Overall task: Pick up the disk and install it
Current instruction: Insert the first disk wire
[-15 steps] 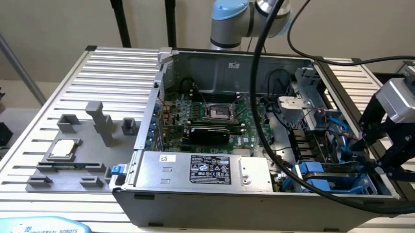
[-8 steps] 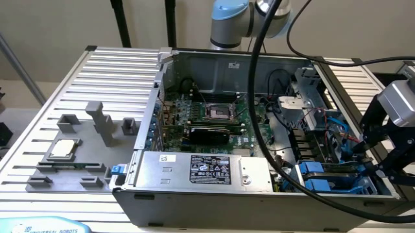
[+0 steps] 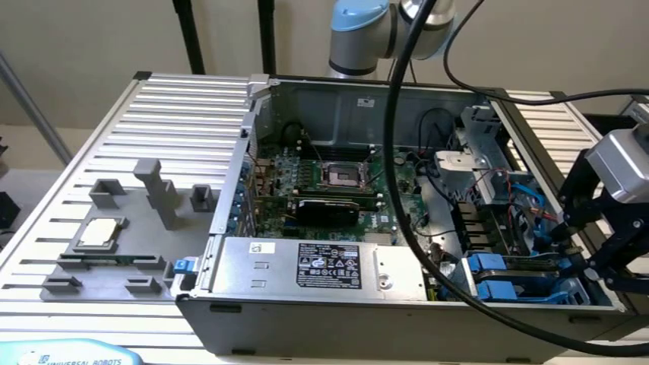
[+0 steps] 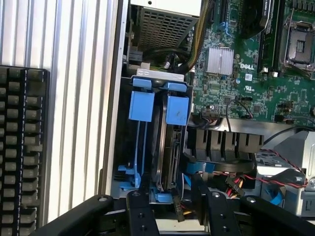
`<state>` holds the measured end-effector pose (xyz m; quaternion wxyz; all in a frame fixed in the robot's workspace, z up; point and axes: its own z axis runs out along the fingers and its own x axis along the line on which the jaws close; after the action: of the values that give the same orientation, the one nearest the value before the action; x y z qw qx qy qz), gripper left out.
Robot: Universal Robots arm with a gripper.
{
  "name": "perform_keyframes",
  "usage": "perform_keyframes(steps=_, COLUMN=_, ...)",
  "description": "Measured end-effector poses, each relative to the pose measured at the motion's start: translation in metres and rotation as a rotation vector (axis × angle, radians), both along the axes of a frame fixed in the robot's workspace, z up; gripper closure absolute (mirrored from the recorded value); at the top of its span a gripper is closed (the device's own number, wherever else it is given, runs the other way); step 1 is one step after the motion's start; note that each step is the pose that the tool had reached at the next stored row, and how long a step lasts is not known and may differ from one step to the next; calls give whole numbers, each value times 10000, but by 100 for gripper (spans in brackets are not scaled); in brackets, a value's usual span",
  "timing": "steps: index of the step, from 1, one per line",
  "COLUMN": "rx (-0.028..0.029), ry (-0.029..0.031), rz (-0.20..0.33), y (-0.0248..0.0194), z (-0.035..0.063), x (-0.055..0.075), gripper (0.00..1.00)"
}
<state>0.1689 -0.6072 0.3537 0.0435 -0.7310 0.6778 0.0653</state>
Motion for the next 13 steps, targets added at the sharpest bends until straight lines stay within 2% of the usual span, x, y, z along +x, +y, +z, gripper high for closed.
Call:
perform_keyframes(steps=4, rx=1, ry=-1, rz=158, y=29, z=-5, x=4, gripper=55)
perform_keyframes(steps=9, rx=-1, ry=0, rz=290, y=32, z=-8, x=32, gripper=56)
perform_keyframes(steps=10, rx=-2, ry=0, rz=316, y=32, z=-9, x=33, gripper=63)
perform_keyframes(steps=11, rx=-1, ry=0, rz=346, y=32, z=-12, x=34, gripper=63)
perform_keyframes(steps=12, rx=-2, ry=0, rz=377, y=32, z=-14, x=36, gripper=70)
perform_keyframes(steps=13, rx=-1, ry=0, rz=407, y=33, z=-16, x=38, gripper=70)
